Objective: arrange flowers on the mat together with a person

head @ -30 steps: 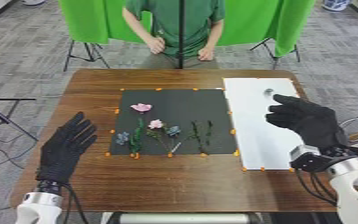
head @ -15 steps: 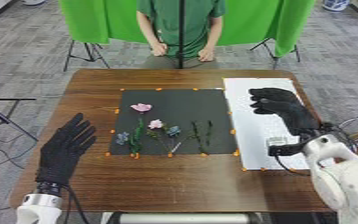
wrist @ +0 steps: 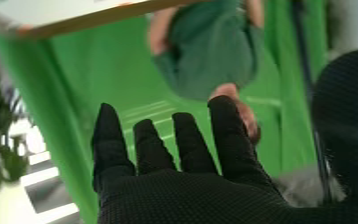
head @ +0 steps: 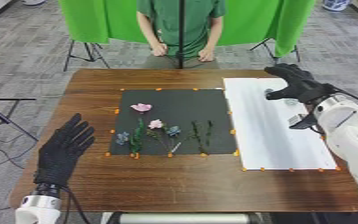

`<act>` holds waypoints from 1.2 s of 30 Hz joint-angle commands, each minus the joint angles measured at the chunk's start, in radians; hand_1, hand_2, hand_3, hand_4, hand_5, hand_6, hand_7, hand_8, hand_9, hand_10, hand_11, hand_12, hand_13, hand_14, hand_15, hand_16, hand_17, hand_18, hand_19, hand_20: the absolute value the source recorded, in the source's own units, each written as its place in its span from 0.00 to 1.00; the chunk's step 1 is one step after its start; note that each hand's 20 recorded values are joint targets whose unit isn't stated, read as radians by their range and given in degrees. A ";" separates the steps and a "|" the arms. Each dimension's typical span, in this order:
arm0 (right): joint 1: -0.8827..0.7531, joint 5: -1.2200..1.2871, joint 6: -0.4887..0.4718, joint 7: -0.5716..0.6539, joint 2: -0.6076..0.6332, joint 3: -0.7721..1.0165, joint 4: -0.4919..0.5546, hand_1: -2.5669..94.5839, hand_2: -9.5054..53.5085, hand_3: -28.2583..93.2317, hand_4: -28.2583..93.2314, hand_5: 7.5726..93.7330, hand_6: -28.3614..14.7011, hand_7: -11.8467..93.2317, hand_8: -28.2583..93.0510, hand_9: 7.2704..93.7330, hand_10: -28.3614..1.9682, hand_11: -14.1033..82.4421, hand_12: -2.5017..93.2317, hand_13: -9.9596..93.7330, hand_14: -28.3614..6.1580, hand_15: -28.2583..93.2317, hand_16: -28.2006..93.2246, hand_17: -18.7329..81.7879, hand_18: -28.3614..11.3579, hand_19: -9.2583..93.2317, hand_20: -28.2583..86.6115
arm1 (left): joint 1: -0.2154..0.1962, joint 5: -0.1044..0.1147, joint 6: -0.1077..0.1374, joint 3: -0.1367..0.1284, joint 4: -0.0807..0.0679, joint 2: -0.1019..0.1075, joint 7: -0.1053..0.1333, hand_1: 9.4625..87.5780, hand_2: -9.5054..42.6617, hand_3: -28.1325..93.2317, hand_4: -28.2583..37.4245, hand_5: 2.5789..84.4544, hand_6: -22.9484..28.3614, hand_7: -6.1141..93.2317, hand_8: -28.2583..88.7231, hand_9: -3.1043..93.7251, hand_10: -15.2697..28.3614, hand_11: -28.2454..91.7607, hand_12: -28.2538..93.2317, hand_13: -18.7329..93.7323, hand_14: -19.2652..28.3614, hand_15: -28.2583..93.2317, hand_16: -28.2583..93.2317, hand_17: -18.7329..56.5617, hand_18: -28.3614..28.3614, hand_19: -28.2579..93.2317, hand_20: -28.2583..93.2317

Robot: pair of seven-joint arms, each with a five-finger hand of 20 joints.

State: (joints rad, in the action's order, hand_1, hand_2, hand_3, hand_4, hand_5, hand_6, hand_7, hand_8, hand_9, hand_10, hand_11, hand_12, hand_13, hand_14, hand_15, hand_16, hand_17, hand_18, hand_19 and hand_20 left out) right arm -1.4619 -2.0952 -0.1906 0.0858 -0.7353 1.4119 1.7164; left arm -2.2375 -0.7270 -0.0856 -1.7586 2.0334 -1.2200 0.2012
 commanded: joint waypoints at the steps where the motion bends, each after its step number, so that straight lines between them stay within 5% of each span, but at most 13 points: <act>1: 0.133 -0.278 0.071 0.098 0.016 -0.120 -0.154 0.22 0.00 0.91 0.01 0.17 0.57 0.25 0.17 0.16 0.58 0.11 0.31 0.27 0.43 0.17 0.56 0.20 0.21 0.42 0.42 | -0.013 0.003 0.010 -0.001 -0.002 -0.001 -0.002 0.19 0.17 0.82 0.00 0.39 0.51 0.21 0.17 0.33 0.62 0.37 0.36 0.38 0.70 0.39 0.25 0.13 0.87 0.58 0.30; 8: 0.236 -0.272 0.121 0.192 -0.004 -0.222 -0.277 0.23 0.00 0.91 0.00 0.26 0.66 0.32 0.13 0.26 0.54 0.27 0.29 0.42 0.41 0.34 0.47 0.31 0.11 0.59 0.50 | -0.011 0.002 0.005 0.008 -0.003 -0.002 -0.005 0.19 0.17 0.82 0.00 0.39 0.51 0.21 0.17 0.33 0.62 0.37 0.36 0.38 0.70 0.39 0.25 0.13 0.87 0.58 0.30; 17: 0.311 -0.287 0.116 0.283 -0.052 -0.300 -0.387 0.28 0.00 0.92 0.00 0.36 0.56 0.34 0.12 0.45 0.53 0.44 0.26 0.55 0.55 0.58 0.38 0.36 0.18 0.71 0.55 | -0.014 0.002 0.002 0.010 -0.002 -0.001 -0.008 0.19 0.17 0.82 0.00 0.39 0.51 0.21 0.17 0.33 0.62 0.37 0.35 0.38 0.70 0.39 0.25 0.13 0.87 0.58 0.30; 27: 0.276 -0.323 -0.010 0.319 -0.052 -0.272 -0.383 0.31 0.00 0.94 0.00 0.44 0.59 0.38 0.11 0.52 0.55 0.53 0.29 0.59 0.57 0.63 0.37 0.36 0.20 0.71 0.55 | 0.000 -0.005 -0.014 0.003 -0.010 -0.001 -0.025 0.19 0.17 0.82 0.00 0.40 0.51 0.22 0.17 0.33 0.62 0.37 0.35 0.39 0.70 0.40 0.24 0.13 0.87 0.58 0.30; 36: 0.267 -0.334 -0.002 0.297 -0.067 -0.275 -0.391 0.32 0.00 0.94 0.00 0.48 0.62 0.41 0.10 0.58 0.59 0.56 0.29 0.63 0.58 0.64 0.37 0.37 0.21 0.72 0.55 | 0.000 -0.007 -0.022 0.001 -0.010 -0.001 -0.031 0.19 0.18 0.82 0.00 0.40 0.51 0.21 0.17 0.34 0.63 0.38 0.35 0.39 0.70 0.41 0.24 0.13 0.87 0.58 0.30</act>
State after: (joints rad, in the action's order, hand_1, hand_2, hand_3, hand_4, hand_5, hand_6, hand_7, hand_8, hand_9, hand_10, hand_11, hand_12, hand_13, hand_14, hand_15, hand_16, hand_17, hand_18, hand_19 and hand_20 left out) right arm -1.1926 -2.4071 -0.2189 0.3866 -0.7915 1.1464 1.3317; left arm -2.2290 -0.7292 -0.0934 -1.7550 2.0299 -1.2200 0.1833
